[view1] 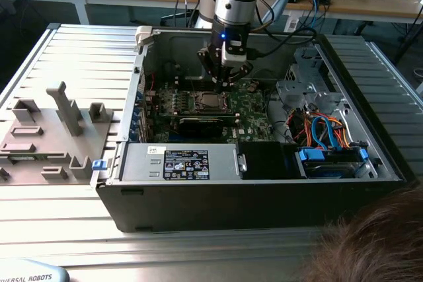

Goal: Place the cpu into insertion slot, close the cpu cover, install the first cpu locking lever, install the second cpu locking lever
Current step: 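Install the first cpu locking lever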

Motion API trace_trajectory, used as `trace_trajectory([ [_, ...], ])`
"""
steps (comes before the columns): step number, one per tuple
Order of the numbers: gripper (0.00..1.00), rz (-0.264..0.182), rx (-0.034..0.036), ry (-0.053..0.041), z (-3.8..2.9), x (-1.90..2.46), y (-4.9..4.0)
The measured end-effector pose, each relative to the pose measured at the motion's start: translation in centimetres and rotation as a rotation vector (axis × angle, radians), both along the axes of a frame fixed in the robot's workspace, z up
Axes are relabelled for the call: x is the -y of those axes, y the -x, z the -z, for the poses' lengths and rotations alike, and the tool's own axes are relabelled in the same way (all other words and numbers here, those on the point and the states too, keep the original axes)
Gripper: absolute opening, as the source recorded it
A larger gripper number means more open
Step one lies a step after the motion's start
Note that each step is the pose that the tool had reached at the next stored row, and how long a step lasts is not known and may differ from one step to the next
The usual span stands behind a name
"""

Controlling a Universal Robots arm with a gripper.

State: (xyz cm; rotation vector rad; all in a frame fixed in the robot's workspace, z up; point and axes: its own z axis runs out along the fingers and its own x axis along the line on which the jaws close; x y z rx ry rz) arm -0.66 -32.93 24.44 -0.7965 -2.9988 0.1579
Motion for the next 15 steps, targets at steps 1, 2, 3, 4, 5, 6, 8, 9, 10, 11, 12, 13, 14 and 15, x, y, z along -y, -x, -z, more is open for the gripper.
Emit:
trace_trajectory([
  [1, 0.11, -0.004, 0.0, 0.0, 0.0, 0.0, 0.0],
  [2, 0.11, -0.008, 0.0, 0.0, 0.0, 0.0, 0.0],
  [3, 0.11, -0.015, 0.0, 0.0, 0.0, 0.0, 0.0],
  [4, 0.11, -0.018, 0.0, 0.0, 0.0, 0.0, 0.0],
  [5, 0.11, -0.021, 0.0, 0.0, 0.0, 0.0, 0.0],
  [6, 0.11, -0.025, 0.0, 0.0, 0.0, 0.0, 0.0],
  [8, 0.11, -0.032, 0.0, 0.0, 0.0, 0.0, 0.0],
  [9, 0.11, -0.036, 0.0, 0.0, 0.0, 0.0, 0.0],
  [10, 0.11, -0.041, 0.0, -0.0001, 0.0, 0.0, 0.0],
  [11, 0.11, -0.044, 0.0, 0.0, 0.0, 0.0, 0.0],
  [12, 0.11, -0.049, -0.0001, 0.0, 0.0, 0.0, 0.0],
  [13, 0.11, -0.052, 0.0, 0.0, 0.0, 0.0, 0.0],
  [14, 0.11, -0.056, 0.0, 0.0, 0.0, 0.0, 0.0],
  [15, 0.11, -0.06, 0.0, 0.0, 0.0, 0.0, 0.0],
])
